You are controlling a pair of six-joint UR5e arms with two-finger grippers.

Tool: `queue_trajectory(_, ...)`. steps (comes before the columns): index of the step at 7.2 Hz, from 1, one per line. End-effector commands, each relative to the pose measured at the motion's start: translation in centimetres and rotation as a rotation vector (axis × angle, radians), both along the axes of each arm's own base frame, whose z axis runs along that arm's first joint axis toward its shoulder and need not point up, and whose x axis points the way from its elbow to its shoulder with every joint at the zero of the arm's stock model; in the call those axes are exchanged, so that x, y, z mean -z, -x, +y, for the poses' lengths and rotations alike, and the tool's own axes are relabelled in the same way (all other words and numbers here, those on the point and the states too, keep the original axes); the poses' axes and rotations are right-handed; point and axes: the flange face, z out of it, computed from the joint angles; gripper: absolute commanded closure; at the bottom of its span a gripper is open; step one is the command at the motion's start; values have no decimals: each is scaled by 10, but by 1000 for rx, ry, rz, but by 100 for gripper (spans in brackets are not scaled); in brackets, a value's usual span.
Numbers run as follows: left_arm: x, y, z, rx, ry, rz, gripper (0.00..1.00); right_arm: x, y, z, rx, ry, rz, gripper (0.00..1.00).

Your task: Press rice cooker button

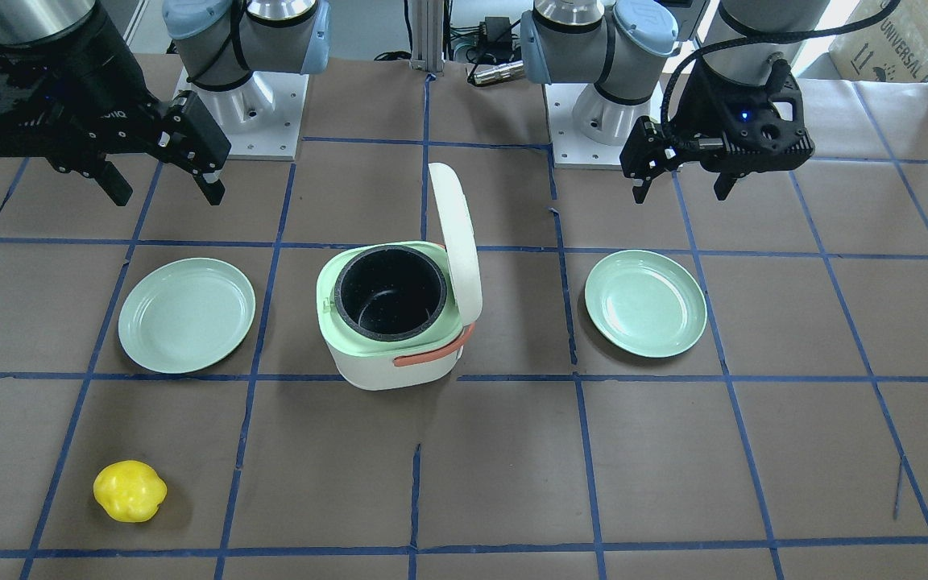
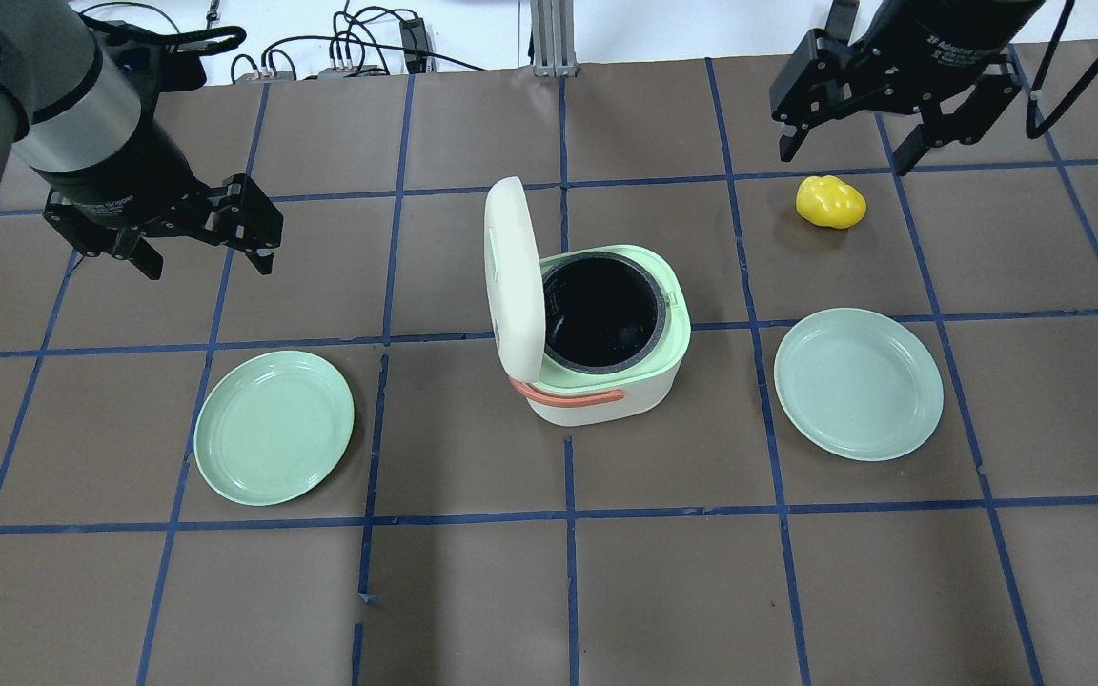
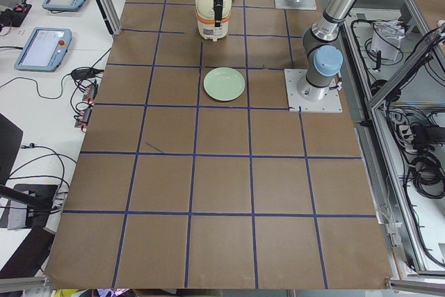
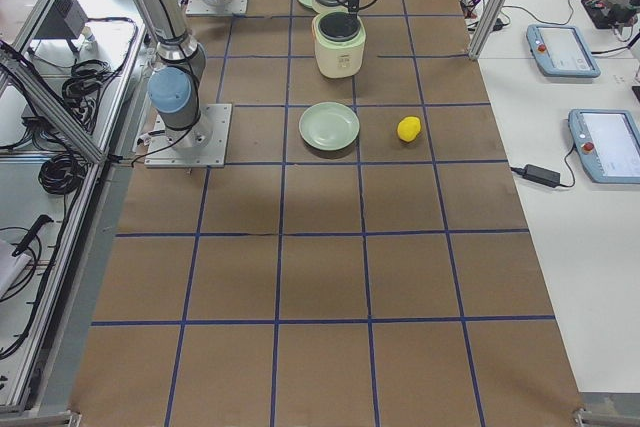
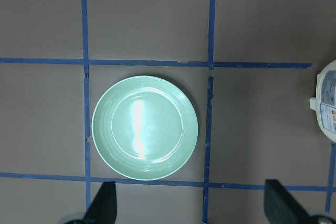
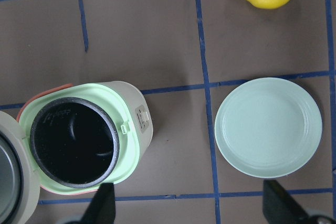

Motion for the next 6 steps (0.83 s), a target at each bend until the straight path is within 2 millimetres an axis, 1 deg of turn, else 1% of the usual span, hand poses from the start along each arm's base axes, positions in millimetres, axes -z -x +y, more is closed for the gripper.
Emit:
queue_trajectory(1, 0, 0, 0, 0, 0, 0, 0, 17, 6, 6, -2, -57, 61, 1)
queue_trajectory(4, 0, 0, 0, 0, 0, 0, 0, 17, 5, 4, 0, -43, 59, 1)
queue_trajectory(5, 0, 0, 0, 0, 0, 0, 0, 15, 6, 1, -3, -16, 69, 3)
queue_trajectory(6, 0, 0, 0, 0, 0, 0, 0, 15, 8, 1, -12, -12, 80, 8)
